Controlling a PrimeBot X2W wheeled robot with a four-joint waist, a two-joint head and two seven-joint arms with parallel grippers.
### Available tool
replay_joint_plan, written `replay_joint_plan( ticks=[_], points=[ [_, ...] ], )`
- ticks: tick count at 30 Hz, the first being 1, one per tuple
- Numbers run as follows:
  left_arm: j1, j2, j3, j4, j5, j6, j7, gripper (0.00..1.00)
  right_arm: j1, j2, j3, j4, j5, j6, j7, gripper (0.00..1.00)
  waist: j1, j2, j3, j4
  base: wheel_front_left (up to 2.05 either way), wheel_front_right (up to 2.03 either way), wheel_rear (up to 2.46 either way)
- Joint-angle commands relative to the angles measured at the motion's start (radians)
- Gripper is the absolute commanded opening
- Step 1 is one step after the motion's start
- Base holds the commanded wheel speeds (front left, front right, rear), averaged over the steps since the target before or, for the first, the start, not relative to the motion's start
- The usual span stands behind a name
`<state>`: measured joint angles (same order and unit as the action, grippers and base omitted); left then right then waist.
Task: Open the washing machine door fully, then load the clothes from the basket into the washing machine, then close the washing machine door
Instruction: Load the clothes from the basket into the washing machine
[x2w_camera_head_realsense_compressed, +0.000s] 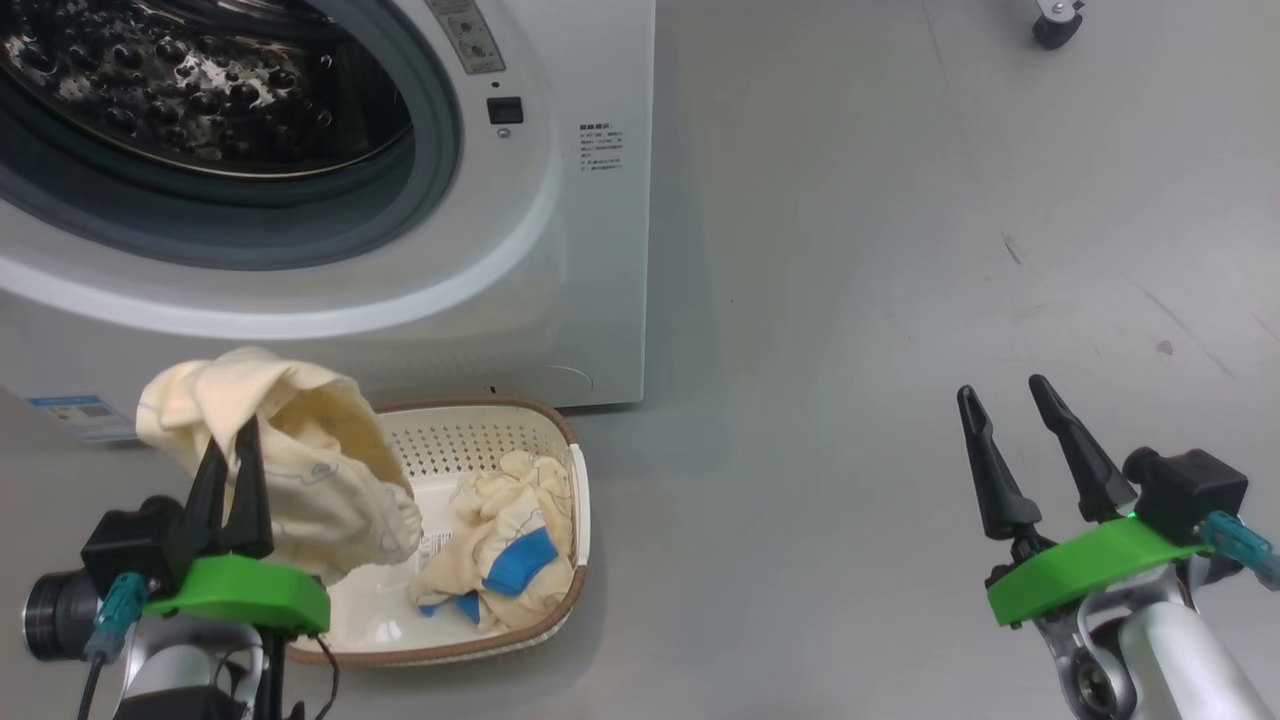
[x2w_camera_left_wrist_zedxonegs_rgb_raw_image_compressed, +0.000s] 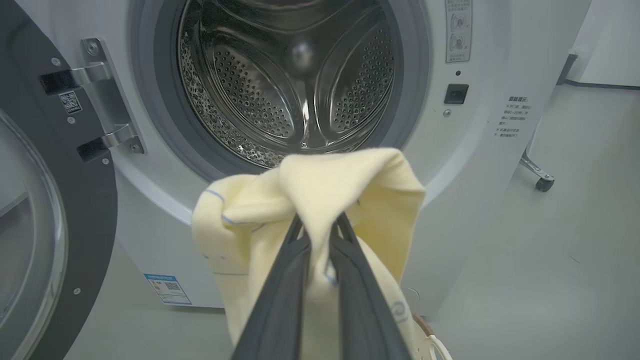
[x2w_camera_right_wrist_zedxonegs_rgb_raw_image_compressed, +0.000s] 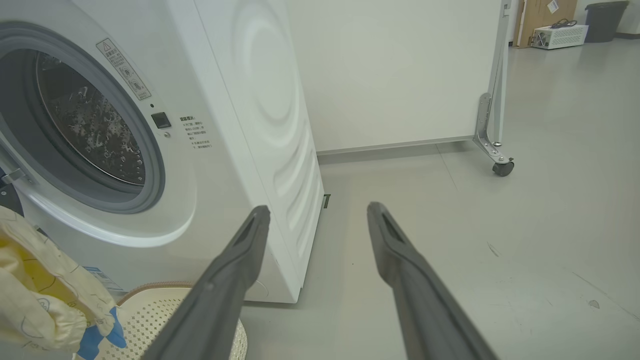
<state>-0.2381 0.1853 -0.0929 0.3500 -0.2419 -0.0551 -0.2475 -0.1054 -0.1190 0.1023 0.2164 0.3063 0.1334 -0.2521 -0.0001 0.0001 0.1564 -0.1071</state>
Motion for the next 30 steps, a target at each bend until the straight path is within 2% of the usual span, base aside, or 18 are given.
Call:
replay_joint_plan(
  ticks=[1, 10, 18, 25, 30],
  points=[
    [-0.013, 0.014, 0.055, -0.059, 0.013, -0.005, -0.014, 0.0, -0.002, -0.009, 0.013, -0.028, -0.008, -0.003, -0.01, 1.0, 0.0001, -0.0001, -0.003, 0.001, 0.0, 0.0, 0.0],
    [0.01, -0.043, 0.137, -0.172, 0.044, -0.026, -0.014, 0.0, -0.006, -0.006, 0.014, -0.037, -0.001, -0.003, -0.01, 1.0, 0.0001, -0.0001, 0.023, -0.007, 0.0, 0.0, 0.0],
    [-0.046, -0.053, 0.19, -0.212, 0.056, -0.05, -0.014, 0.0, -0.027, -0.008, 0.029, -0.046, 0.002, -0.003, -0.01, 1.0, 0.0001, -0.0001, 0.09, -0.033, 0.0, 0.0, 0.0],
    [-0.176, -0.022, 0.26, -0.225, 0.038, -0.064, -0.014, 0.0, -0.06, -0.01, 0.04, -0.055, 0.01, -0.003, -0.01, 1.0, 0.0001, -0.0001, 0.197, -0.08, 0.0, 0.0, 0.0],
    [-0.337, 0.038, 0.284, -0.19, 0.025, -0.071, -0.014, 0.0, -0.09, -0.01, 0.05, -0.059, 0.017, -0.003, -0.01, 1.0, 0.0001, -0.0001, 0.281, -0.115, 0.0, 0.0, 0.0]
  ],
)
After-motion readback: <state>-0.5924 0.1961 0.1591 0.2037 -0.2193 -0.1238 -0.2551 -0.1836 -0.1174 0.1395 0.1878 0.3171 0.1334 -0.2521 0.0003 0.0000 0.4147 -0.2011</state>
